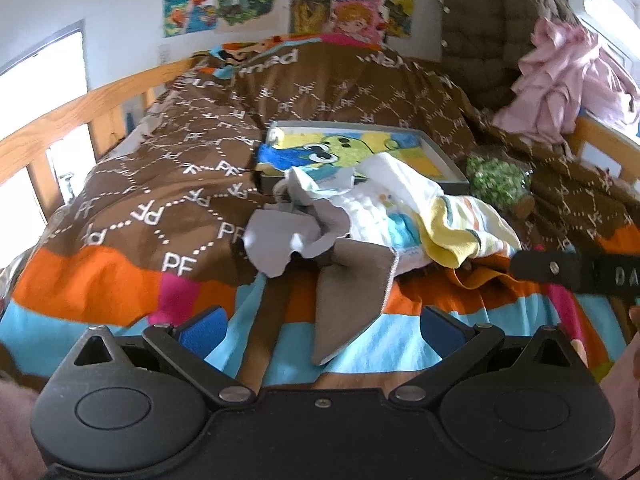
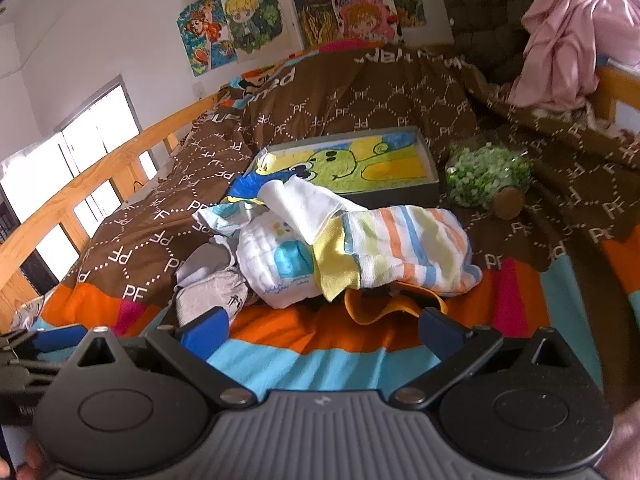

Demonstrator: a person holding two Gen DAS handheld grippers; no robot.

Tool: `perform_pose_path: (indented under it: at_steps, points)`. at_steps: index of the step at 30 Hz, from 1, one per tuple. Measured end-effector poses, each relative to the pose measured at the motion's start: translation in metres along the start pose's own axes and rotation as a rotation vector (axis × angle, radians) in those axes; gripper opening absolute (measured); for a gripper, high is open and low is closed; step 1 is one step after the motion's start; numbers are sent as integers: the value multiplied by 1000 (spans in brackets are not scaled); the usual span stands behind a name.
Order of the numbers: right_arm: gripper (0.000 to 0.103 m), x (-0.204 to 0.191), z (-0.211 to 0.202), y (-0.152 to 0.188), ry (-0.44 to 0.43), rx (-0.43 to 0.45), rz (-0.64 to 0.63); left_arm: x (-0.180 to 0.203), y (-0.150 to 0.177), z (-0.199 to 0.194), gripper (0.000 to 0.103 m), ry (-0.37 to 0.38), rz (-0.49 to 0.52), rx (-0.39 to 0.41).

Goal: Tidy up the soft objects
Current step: 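Grasp the grey cloth with the left tool while the right tool grasps the striped towel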

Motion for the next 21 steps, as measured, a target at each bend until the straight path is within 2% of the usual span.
perform_pose_path:
  at_steps: [5,12,21]
  points:
    - [103,7,25,-19,0,-55,-20,8,-14,14,102,17,13,-11]
    - [103,15,63,-46,26,-149,-90,12,-34,41,102,-15,16,-23]
    - [103,34,107,-73,114,-207,-172,15,-38,73,92,-3,1,-100]
Point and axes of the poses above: each gripper's, at about its wrist camera, not at the fingertips, and z roughly the way its jaws point, x to its right, y to its underside, the point moved 6 cm from there along z, roughly the way its jaws point, and after that the axes turned 14 degrees about -x, right-handed, at the moved point
